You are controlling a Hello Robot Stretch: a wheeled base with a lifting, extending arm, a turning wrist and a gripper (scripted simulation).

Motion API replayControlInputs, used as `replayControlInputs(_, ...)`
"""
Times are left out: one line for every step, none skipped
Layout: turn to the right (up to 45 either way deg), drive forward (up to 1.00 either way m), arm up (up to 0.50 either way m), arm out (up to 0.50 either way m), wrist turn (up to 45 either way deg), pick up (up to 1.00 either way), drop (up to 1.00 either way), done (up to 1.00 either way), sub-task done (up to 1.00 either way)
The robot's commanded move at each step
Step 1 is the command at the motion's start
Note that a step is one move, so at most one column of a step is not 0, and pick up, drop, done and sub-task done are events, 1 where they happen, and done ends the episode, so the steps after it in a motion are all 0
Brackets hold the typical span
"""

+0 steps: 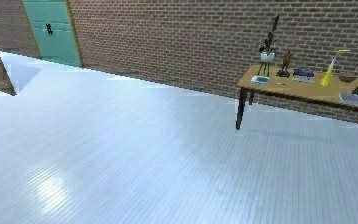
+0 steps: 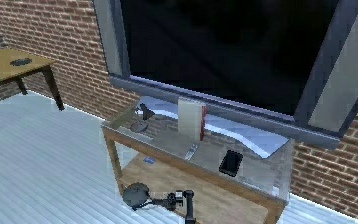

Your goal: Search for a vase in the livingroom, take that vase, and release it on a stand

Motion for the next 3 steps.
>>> replayControlInputs(0.0,0.0,0.0,0.0,-45.0,0.0,0.0,0.0,0.0)
replayControlInputs(0.0,0.0,0.0,0.0,-45.0,0.0,0.0,0.0,0.0)
replayControlInputs(0.0,0.0,0.0,0.0,-27.0,0.0,0.0,0.0,0.0)
